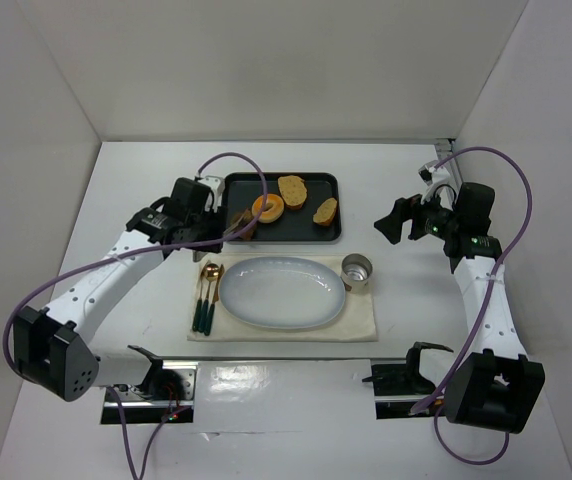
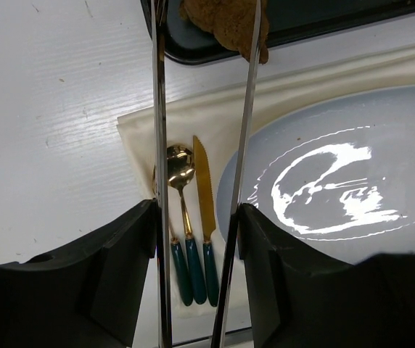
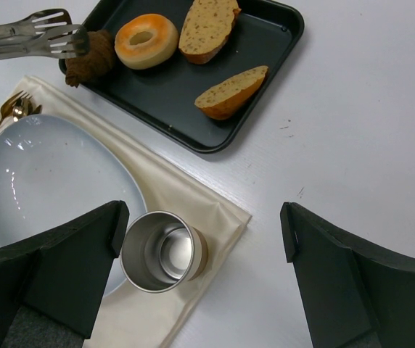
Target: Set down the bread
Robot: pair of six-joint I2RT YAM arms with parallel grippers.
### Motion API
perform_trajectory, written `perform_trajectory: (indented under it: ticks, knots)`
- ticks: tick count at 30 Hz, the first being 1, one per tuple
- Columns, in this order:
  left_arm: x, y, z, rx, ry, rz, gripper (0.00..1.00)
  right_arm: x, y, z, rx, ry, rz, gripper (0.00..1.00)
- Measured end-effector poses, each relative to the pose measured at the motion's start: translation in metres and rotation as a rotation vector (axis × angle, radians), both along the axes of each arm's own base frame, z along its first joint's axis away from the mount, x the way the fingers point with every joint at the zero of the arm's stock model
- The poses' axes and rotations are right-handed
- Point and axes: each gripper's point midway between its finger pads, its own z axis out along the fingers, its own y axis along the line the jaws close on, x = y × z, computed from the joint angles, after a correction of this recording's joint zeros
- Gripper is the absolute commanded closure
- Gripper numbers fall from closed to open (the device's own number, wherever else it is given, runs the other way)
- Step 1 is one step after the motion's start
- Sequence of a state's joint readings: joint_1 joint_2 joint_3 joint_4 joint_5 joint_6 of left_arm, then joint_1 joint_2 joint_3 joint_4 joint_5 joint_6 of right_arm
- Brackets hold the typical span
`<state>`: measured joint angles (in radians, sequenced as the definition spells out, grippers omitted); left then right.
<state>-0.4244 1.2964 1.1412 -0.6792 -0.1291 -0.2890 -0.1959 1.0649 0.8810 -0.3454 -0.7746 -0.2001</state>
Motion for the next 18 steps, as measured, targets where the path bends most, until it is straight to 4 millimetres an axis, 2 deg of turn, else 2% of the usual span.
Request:
perform_trajectory:
  ticks: [18]
  knots:
    - [-0.0046, -0.0088, -0.0087, -0.003, 0.024, -0.033, 0.35, 0.0, 0.0, 0.0, 0.0, 0.0, 0.0, 0.01]
